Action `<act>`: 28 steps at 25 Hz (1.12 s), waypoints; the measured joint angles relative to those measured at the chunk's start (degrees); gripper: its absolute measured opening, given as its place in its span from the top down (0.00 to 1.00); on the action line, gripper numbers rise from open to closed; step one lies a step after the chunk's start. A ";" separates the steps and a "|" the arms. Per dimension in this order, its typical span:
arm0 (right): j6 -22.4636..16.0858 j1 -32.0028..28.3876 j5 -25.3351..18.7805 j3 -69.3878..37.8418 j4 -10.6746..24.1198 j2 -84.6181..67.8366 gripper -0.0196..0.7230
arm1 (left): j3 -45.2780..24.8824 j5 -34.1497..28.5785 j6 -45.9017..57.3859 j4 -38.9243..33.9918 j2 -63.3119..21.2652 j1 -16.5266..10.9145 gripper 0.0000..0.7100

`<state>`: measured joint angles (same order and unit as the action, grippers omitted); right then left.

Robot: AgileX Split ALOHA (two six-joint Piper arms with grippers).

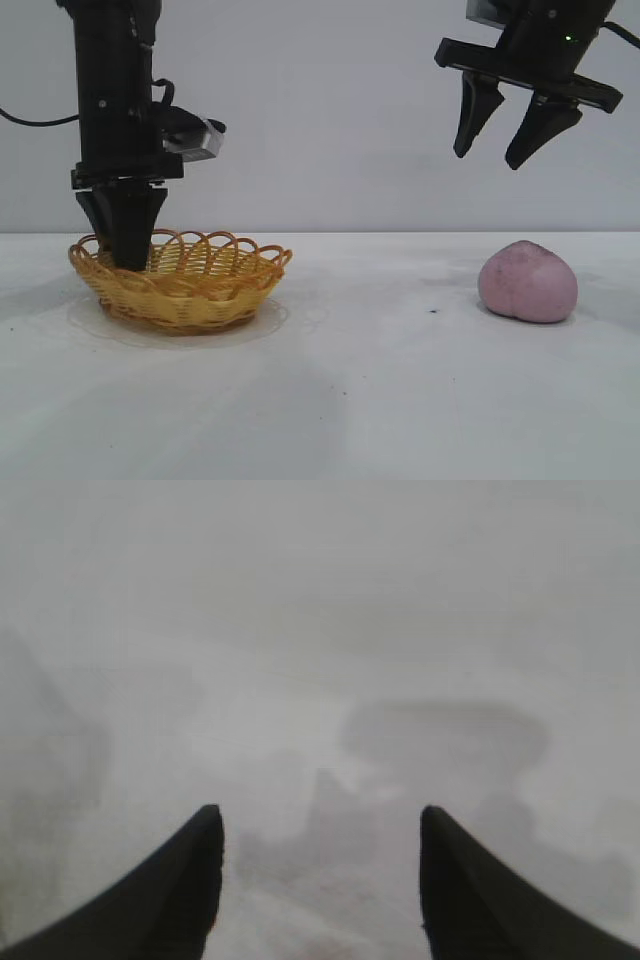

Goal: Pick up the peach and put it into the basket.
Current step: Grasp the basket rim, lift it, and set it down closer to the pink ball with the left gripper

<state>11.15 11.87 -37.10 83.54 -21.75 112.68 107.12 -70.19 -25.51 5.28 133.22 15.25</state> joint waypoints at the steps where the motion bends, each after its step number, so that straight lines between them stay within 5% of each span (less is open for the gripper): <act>1: 0.00 0.00 0.00 0.00 0.00 0.00 0.47 | 0.00 -0.09 1.62 0.00 0.00 0.00 0.90; 5: 0.00 0.00 0.00 0.00 0.00 0.00 0.47 | 0.00 -0.24 10.05 1.67 -1.33 0.00 0.90; 6: 0.00 0.00 0.00 0.00 0.00 0.00 0.47 | 0.00 -0.24 12.38 2.80 -1.96 0.00 1.00; 17: 0.00 0.00 0.00 0.00 0.00 0.00 0.47 | -1.19 0.19 24.13 18.30 -6.50 0.00 1.00; 21: 0.00 0.09 0.58 0.00 0.00 0.00 0.47 | -8.64 1.17 25.60 20.44 -8.70 0.63 1.00; 28: 0.00 0.09 1.50 0.00 0.00 0.00 0.47 | -24.15 16.65 26.81 28.97 -15.64 2.31 1.00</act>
<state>11.15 11.96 -35.61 83.54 -21.75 112.68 82.97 -53.55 1.31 34.24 117.58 17.56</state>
